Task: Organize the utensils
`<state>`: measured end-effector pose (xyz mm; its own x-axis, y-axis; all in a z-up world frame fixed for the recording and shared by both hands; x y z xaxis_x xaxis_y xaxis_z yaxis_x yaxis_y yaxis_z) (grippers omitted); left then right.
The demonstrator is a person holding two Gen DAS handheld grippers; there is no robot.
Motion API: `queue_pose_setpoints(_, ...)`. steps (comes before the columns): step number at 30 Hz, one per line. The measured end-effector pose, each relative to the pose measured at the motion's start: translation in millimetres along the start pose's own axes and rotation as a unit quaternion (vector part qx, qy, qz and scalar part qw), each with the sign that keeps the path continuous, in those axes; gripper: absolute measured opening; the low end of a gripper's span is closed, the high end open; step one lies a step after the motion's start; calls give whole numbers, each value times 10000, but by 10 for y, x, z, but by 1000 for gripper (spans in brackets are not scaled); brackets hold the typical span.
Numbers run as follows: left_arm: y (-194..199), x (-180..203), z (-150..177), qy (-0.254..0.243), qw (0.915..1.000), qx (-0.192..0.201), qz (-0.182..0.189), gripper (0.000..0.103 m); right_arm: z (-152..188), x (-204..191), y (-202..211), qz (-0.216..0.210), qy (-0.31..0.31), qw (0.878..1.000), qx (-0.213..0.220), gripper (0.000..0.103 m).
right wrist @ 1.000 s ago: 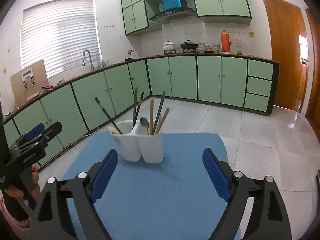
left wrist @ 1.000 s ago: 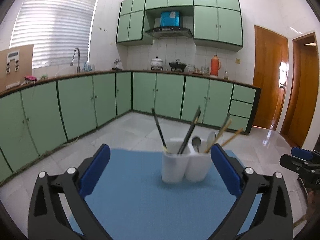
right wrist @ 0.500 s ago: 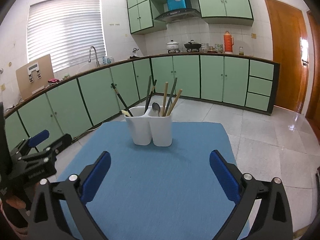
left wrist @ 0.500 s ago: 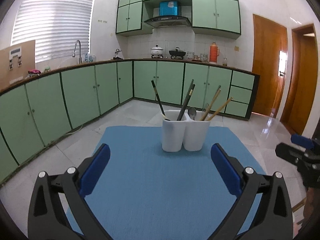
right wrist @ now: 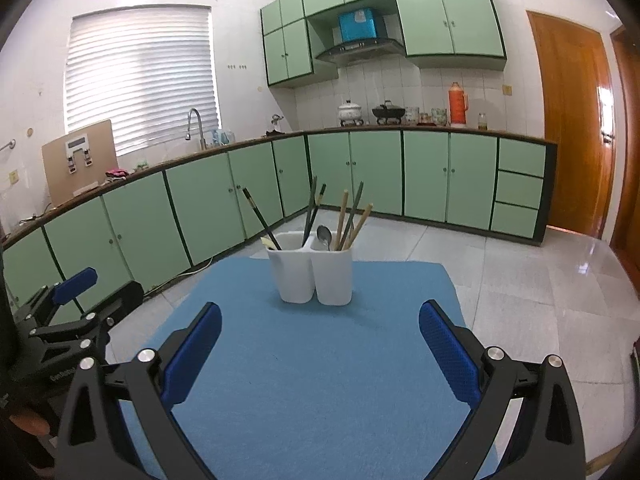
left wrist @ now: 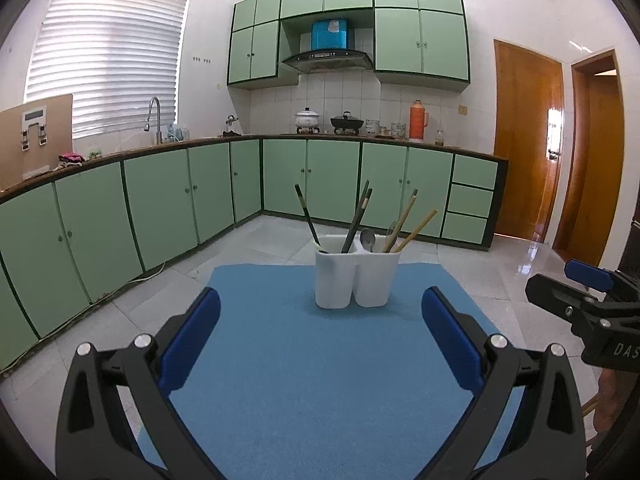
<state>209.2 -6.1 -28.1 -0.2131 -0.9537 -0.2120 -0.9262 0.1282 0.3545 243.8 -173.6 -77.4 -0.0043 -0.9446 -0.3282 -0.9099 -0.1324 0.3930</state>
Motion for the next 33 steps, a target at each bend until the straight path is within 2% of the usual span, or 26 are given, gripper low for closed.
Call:
queue_pose_setpoints(10, 350, 62, -127, -20, 9997, 260, -44, 98, -99, -123, 359, -114, 64, 9994, 331, 97)
queue_pose_setpoints(19, 599, 125, -138, -60, 9991, 419, -56, 98, -26, -170, 551, -149, 116, 9990, 409, 97)
queue_pose_setpoints(33, 692, 114, -135, -27, 9988, 474, -87, 98, -22, -212, 671, -205, 198, 9984, 494, 97)
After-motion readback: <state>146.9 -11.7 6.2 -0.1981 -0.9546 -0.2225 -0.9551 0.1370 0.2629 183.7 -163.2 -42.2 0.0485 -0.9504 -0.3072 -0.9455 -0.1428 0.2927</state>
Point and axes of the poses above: each gripper's, at about its wrist camera, not at the fingertips, and y roughly against the way its jaws point, x to its right, z to its underside, the point moved 9 cm from there along -y, roughly the way its jaws point, and after that the axes turned 14 degrees about -y, right-handed, at the moved point
